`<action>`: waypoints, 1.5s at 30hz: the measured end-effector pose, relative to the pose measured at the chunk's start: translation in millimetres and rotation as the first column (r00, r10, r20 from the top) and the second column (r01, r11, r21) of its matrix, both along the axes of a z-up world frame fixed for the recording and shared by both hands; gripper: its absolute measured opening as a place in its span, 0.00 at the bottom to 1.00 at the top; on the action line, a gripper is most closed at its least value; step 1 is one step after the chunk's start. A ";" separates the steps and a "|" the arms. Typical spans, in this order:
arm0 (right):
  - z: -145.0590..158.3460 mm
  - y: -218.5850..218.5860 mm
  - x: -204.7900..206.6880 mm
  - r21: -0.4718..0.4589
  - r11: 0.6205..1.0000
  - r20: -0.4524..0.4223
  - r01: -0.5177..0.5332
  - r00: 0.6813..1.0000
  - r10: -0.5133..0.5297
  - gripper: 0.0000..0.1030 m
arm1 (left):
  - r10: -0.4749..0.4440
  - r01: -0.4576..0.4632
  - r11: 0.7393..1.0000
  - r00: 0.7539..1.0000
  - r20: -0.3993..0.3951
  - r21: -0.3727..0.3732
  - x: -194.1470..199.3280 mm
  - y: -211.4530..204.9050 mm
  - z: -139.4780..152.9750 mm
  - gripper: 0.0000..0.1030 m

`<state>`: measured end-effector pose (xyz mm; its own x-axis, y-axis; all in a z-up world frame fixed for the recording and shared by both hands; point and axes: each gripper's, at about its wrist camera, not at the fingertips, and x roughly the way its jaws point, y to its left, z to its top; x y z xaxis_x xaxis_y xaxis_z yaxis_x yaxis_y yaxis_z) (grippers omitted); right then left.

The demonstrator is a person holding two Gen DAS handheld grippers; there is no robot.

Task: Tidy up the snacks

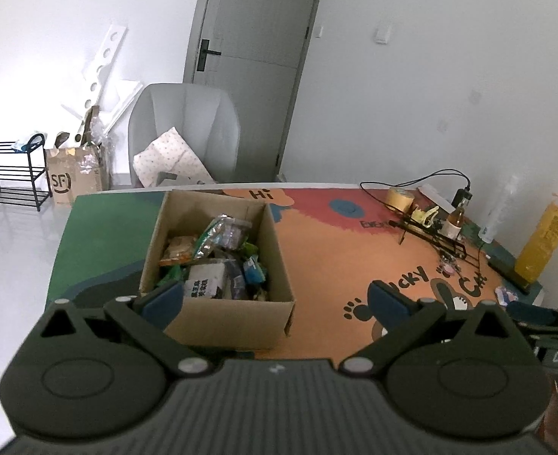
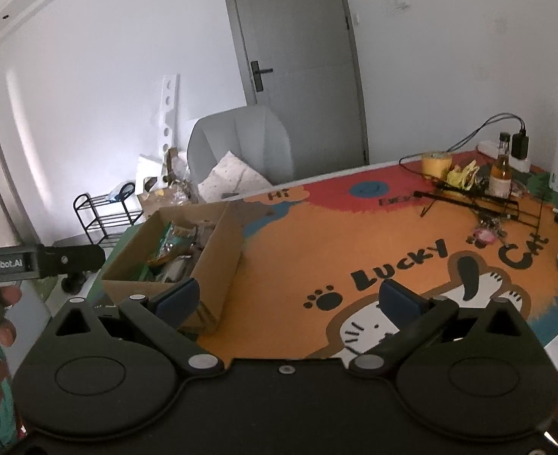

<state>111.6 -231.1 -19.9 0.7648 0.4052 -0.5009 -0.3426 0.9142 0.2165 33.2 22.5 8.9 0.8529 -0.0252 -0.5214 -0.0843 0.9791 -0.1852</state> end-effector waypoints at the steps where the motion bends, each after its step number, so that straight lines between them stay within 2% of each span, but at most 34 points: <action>1: 0.0 0.2 0.0 0.001 1.000 -0.008 -0.001 1.000 0.001 1.00 | -0.003 0.003 1.000 1.000 0.002 0.003 -0.4 0.5 0.3 1.00; 16: 1.2 -0.9 -0.4 0.002 1.000 -0.027 -0.001 1.000 0.001 1.00 | -0.017 0.018 0.999 0.999 -0.030 0.026 -8.1 -0.1 1.1 1.00; 45: 1.8 2.1 -1.3 -0.010 1.000 -0.027 -0.015 1.000 0.015 1.00 | -0.020 0.022 0.999 0.999 -0.035 0.039 -9.4 -2.5 -2.7 1.00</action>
